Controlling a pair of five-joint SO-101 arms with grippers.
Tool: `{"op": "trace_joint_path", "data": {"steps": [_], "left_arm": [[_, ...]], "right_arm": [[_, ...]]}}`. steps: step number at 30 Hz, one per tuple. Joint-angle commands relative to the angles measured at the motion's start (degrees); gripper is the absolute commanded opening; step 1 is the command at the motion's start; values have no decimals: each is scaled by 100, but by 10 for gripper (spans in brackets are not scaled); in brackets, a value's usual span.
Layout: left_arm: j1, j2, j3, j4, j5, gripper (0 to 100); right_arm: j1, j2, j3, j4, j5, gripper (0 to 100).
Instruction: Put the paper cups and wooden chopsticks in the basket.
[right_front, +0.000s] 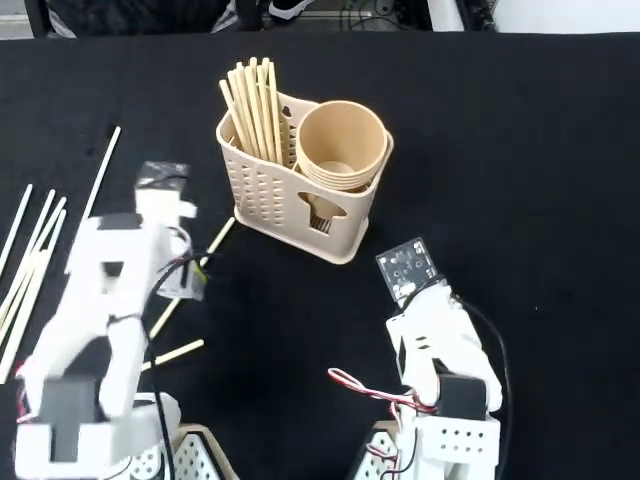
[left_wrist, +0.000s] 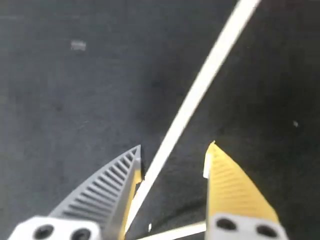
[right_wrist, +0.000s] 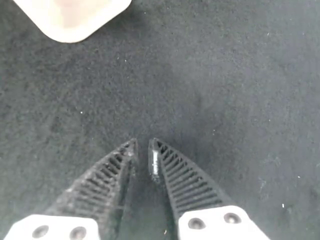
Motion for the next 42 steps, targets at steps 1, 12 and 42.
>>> {"op": "trace_joint_path", "data": {"steps": [1,12,42], "left_arm": [[180,730,-637,-44,-88,206],[-347,1521,-1349,-26,-501,29],[-963,-7147,312,-3446,1811,30]], "right_arm": [[-70,-409,-31,-62,18,53],[-70,-409,-31,-62,18,53],[-88,-409,-31,-62,18,53]]}}
